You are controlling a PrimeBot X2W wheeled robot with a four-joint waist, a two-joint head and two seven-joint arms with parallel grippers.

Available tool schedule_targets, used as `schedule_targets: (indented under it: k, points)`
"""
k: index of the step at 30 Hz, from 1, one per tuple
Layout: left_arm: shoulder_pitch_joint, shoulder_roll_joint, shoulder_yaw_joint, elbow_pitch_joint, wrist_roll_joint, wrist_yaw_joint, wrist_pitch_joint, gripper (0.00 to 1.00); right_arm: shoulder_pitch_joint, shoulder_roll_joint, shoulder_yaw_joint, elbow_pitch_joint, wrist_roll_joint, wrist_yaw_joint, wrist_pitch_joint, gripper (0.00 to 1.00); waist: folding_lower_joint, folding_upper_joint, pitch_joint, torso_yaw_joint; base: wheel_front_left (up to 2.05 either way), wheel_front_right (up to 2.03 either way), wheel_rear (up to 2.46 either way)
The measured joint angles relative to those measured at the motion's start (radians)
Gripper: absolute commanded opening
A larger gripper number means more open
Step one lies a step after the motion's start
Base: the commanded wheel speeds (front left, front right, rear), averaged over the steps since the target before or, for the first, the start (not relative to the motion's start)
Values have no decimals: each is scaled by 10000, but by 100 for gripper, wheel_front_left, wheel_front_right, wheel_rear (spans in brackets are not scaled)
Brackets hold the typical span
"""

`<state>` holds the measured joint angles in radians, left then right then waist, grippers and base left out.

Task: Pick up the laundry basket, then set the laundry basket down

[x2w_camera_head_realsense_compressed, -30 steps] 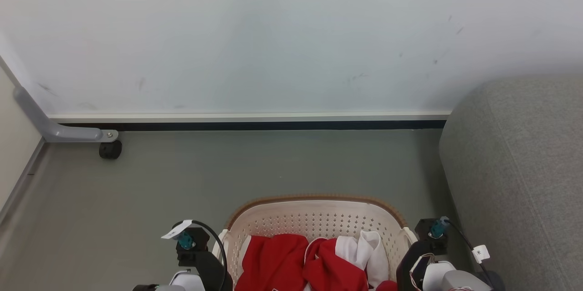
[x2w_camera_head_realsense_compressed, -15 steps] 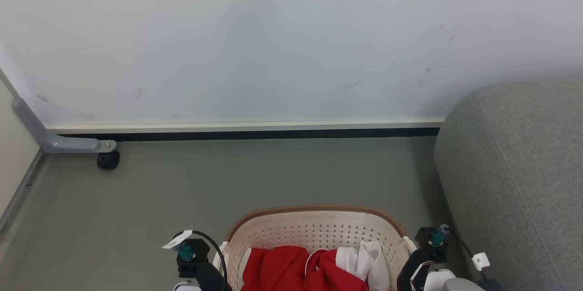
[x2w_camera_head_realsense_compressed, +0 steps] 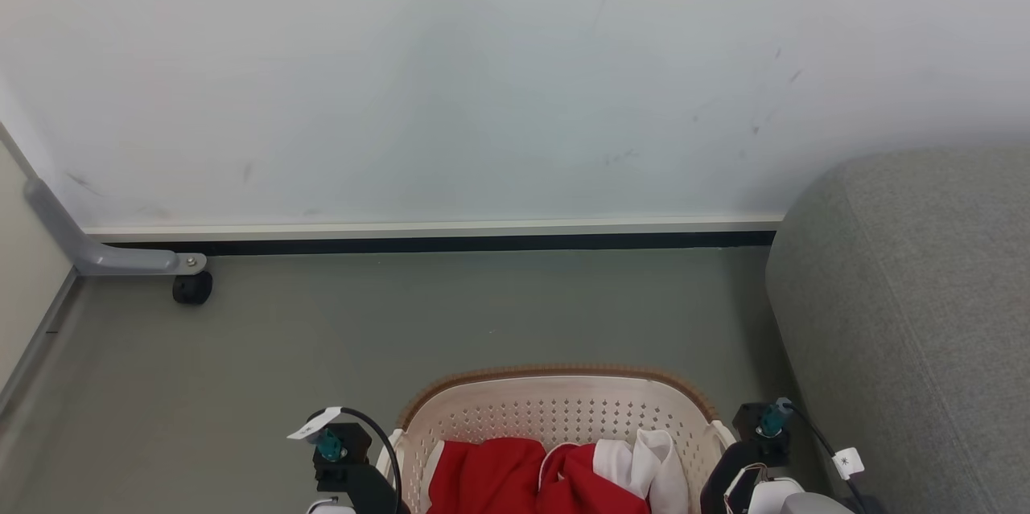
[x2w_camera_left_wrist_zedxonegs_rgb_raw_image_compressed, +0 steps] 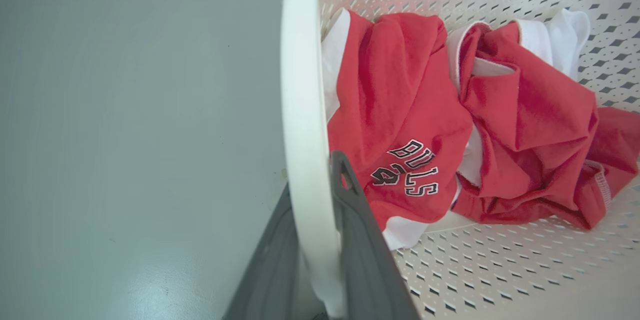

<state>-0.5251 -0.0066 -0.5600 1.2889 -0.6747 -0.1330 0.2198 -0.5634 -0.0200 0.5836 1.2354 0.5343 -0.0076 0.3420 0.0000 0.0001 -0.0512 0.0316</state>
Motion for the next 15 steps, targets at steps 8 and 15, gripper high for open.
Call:
schedule_targets:
  k: [8, 15]
  points:
    - [2, 2, -2, 4, -33, 0, 0, 0, 1, 0, 117, -8, 186, -25, 2, 0, 0, 0, -31, 4, 0, 0, 0]
    - [2, 12, -17, 8, -73, 4, 0, 0, 2, -2, 249, -31, 286, -75, 2, 0, 0, 0, -28, -6, 0, 0, 0]
